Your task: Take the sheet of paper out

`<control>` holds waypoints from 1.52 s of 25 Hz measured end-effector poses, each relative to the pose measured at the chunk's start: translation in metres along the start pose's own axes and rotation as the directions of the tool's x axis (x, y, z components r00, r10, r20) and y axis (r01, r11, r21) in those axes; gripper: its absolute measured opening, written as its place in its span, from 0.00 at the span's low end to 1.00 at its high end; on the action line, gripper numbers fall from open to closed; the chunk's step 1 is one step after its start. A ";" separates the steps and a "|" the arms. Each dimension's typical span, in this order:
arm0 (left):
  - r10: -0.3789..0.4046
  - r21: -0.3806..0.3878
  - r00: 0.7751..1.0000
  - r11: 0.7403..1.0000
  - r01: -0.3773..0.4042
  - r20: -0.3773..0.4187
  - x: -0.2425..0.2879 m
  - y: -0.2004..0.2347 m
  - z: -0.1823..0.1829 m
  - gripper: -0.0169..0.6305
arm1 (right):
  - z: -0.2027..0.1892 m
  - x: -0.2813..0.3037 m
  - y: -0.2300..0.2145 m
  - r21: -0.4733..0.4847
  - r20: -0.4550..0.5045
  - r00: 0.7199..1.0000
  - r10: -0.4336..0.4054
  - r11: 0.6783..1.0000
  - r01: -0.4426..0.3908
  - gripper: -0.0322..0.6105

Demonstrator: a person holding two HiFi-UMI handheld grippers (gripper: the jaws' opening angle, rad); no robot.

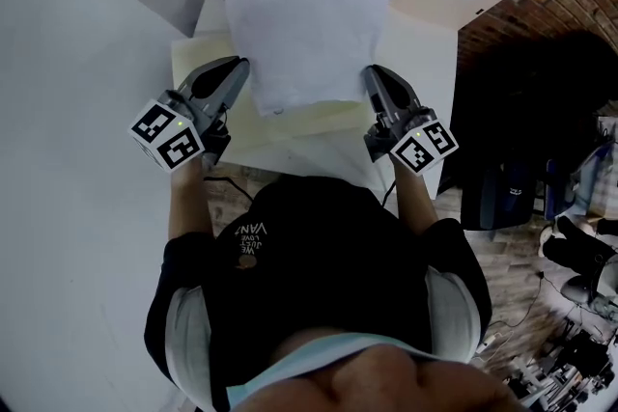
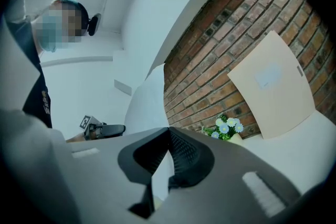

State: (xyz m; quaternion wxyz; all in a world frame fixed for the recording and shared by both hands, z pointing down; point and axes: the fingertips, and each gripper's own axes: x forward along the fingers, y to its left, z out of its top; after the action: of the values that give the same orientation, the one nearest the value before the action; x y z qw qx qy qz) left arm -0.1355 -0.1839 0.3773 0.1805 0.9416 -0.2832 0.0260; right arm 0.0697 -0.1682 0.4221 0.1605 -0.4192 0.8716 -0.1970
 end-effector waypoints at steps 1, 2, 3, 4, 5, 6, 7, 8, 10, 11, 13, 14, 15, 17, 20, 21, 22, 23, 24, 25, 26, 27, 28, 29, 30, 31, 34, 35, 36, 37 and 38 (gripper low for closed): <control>0.000 -0.015 1.000 1.000 0.001 0.003 0.003 0.000 -0.001 0.03 | 0.000 -0.002 -0.001 -0.002 0.000 1.000 -0.011 1.000 0.011 0.05; -0.002 -0.023 1.000 1.000 0.002 0.003 0.005 0.001 -0.003 0.03 | 0.000 -0.005 -0.002 -0.005 -0.001 1.000 -0.021 1.000 0.021 0.05; -0.003 -0.027 1.000 1.000 0.003 0.001 0.008 0.001 -0.004 0.03 | 0.000 -0.007 -0.002 -0.006 -0.001 1.000 -0.031 1.000 0.031 0.05; -0.004 -0.029 1.000 1.000 0.004 -0.002 0.010 0.002 -0.006 0.03 | 0.000 -0.009 -0.002 -0.006 -0.001 0.999 -0.039 0.999 0.039 0.05; -0.005 -0.032 1.000 0.999 0.005 -0.003 0.011 0.002 -0.007 0.03 | 0.000 -0.011 -0.002 -0.007 -0.002 0.999 -0.046 0.999 0.046 0.05; -0.007 -0.035 1.000 0.999 0.006 -0.004 0.013 0.003 -0.008 0.03 | 0.000 -0.013 -0.002 -0.007 -0.002 0.999 -0.054 0.999 0.054 0.05; -0.008 -0.037 1.000 0.999 0.008 -0.007 0.015 0.003 -0.009 0.03 | -0.001 -0.015 -0.002 -0.007 -0.002 0.998 -0.062 0.998 0.062 0.05; -0.010 -0.037 1.000 0.999 0.009 -0.011 0.017 0.004 -0.010 0.03 | -0.001 -0.018 -0.002 -0.006 -0.001 0.998 -0.070 0.998 0.070 0.05; -0.016 -0.040 1.000 0.999 0.015 -0.018 0.019 0.004 -0.014 0.03 | -0.001 -0.022 -0.002 -0.004 0.003 0.996 -0.085 0.996 0.085 0.05; -0.022 -0.045 1.000 0.999 0.021 -0.019 0.020 0.004 -0.016 0.03 | -0.002 -0.024 -0.002 -0.005 0.005 0.996 -0.091 0.996 0.091 0.05; -0.033 -0.057 0.999 0.998 0.032 -0.020 0.023 0.003 -0.019 0.03 | -0.001 -0.029 -0.002 -0.009 0.007 0.995 -0.104 0.995 0.104 0.05; -0.037 -0.060 0.999 0.998 0.036 -0.022 0.025 0.002 -0.021 0.03 | -0.001 -0.032 -0.002 -0.009 0.007 0.994 -0.110 0.994 0.110 0.05; -0.041 -0.060 0.999 0.997 0.040 -0.026 0.027 0.001 -0.022 0.03 | -0.001 -0.035 -0.002 -0.009 0.008 0.993 -0.117 0.993 0.117 0.05; -0.052 -0.060 0.998 0.997 0.050 -0.031 0.031 -0.003 -0.024 0.03 | -0.001 -0.041 -0.002 -0.007 0.010 0.991 -0.134 0.991 0.134 0.05; -0.070 -0.064 0.997 0.996 0.067 -0.041 0.037 -0.007 -0.026 0.03 | -0.002 -0.050 -0.004 -0.003 0.011 0.987 -0.162 0.987 0.162 0.05; -0.076 -0.068 0.996 0.995 0.073 -0.044 0.038 -0.008 -0.027 0.03 | -0.003 -0.052 -0.005 -0.002 0.011 0.985 -0.171 0.985 0.171 0.05; -0.082 -0.073 0.996 0.994 0.079 -0.045 0.040 -0.009 -0.029 0.03 | -0.003 -0.055 -0.005 0.000 0.011 0.984 -0.180 0.984 0.180 0.05; -0.088 -0.080 0.995 0.993 0.084 -0.045 0.042 -0.010 -0.030 0.03 | -0.004 -0.057 -0.006 0.002 0.012 0.982 -0.188 0.982 0.188 0.05; -0.094 -0.087 0.995 0.992 0.090 -0.045 0.043 -0.012 -0.032 0.03 | -0.004 -0.060 -0.006 0.003 0.013 0.981 -0.196 0.981 0.196 0.05; -0.099 -0.096 0.994 0.991 0.094 -0.044 0.045 -0.013 -0.034 0.03 | -0.004 -0.062 -0.007 0.003 0.014 0.979 -0.203 0.979 0.203 0.05; -0.102 -0.103 0.994 0.990 0.097 -0.044 0.046 -0.015 -0.036 0.03 | -0.004 -0.065 -0.008 0.001 0.015 0.977 -0.211 0.977 0.211 0.05; -0.105 -0.109 0.993 0.989 0.100 -0.046 0.048 -0.016 -0.038 0.03 | -0.004 -0.067 -0.009 -0.001 0.016 0.976 -0.219 0.976 0.219 0.05; -0.107 -0.113 0.993 0.988 0.101 -0.051 0.050 -0.017 -0.041 0.03 | -0.004 -0.070 -0.010 -0.002 0.018 0.973 -0.228 0.974 0.228 0.05; -0.108 -0.113 0.992 0.988 0.101 -0.057 0.052 -0.018 -0.043 0.03 | -0.003 -0.073 -0.011 0.000 0.020 0.971 -0.238 0.971 0.238 0.05; -0.110 -0.113 0.992 0.988 0.102 -0.063 0.054 -0.020 -0.046 0.03 | -0.003 -0.075 -0.012 0.003 0.019 0.969 -0.248 0.969 0.248 0.05; -0.112 -0.114 0.991 0.988 0.104 -0.068 0.056 -0.021 -0.049 0.03 | -0.003 -0.078 -0.013 0.005 0.018 0.966 -0.257 0.966 0.257 0.05; -0.126 -0.133 0.989 0.984 0.115 -0.076 0.060 -0.026 -0.056 0.03 | -0.008 -0.088 -0.018 0.009 0.010 0.960 -0.281 0.960 0.281 0.05; -0.131 -0.138 0.988 0.983 0.119 -0.081 0.062 -0.027 -0.059 0.03 | -0.010 -0.090 -0.019 0.011 0.008 0.957 -0.291 0.957 0.291 0.05; -0.134 -0.143 0.987 0.982 0.121 -0.086 0.064 -0.028 -0.061 0.03 | -0.012 -0.093 -0.021 0.013 0.004 0.954 -0.300 0.954 0.300 0.05; -0.138 -0.148 0.986 0.981 0.123 -0.091 0.065 -0.028 -0.063 0.03 | -0.014 -0.095 -0.022 0.015 0.000 0.951 -0.309 0.951 0.308 0.05; -0.141 -0.155 0.985 0.980 0.126 -0.095 0.067 -0.028 -0.065 0.03 | -0.016 -0.097 -0.023 0.019 -0.004 0.949 -0.316 0.948 0.316 0.05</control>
State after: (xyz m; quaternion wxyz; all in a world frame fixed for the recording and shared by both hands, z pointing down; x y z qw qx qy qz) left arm -0.0606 -0.1744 0.4390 0.2660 0.9398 -0.2106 0.0424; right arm 0.1361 -0.1011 0.4578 0.1303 -0.5517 0.7914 -0.2287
